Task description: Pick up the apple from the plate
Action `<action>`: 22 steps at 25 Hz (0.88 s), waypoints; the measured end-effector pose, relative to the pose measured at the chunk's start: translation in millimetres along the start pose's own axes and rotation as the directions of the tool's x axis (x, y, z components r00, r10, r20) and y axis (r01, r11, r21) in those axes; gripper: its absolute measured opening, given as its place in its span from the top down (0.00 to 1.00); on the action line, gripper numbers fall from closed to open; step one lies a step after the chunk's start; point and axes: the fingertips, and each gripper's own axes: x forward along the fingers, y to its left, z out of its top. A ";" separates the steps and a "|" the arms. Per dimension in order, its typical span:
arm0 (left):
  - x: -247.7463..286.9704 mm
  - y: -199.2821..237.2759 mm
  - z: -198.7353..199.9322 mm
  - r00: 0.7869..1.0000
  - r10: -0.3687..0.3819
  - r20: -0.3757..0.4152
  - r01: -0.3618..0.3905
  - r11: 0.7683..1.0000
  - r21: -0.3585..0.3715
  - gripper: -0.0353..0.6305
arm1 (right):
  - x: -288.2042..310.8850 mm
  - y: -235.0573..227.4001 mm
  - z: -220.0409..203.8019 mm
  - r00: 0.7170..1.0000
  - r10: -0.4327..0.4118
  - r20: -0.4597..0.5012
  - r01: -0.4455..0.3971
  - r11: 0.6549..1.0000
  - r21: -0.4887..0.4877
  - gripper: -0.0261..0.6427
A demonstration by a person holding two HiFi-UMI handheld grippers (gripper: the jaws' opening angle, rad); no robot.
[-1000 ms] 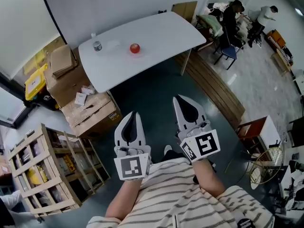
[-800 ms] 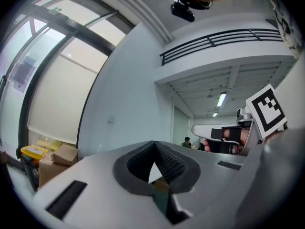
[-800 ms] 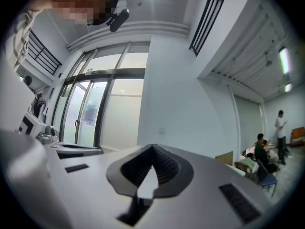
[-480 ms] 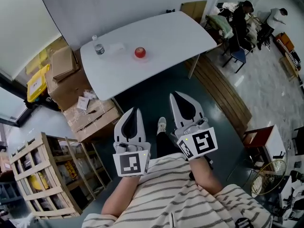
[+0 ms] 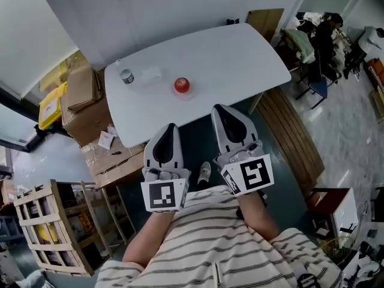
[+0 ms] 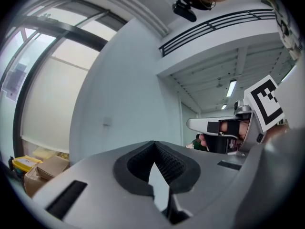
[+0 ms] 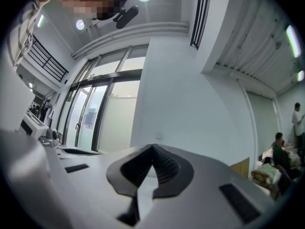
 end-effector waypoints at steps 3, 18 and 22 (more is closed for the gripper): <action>40.9 -4.3 -1.7 1.000 0.016 -0.004 -0.016 1.000 0.009 0.94 | 27.6 -31.5 -6.3 0.999 0.032 -0.002 -0.032 0.999 0.012 0.95; 146.7 -4.4 -28.4 0.993 0.110 -0.048 -0.110 0.994 0.005 0.94 | 98.5 -109.5 -55.3 0.988 0.146 -0.052 -0.142 0.988 0.062 0.95; 159.8 1.4 -38.8 0.990 0.117 -0.076 -0.118 0.993 -0.007 0.94 | 111.3 -114.3 -69.8 0.985 0.153 -0.083 -0.148 0.987 0.070 0.95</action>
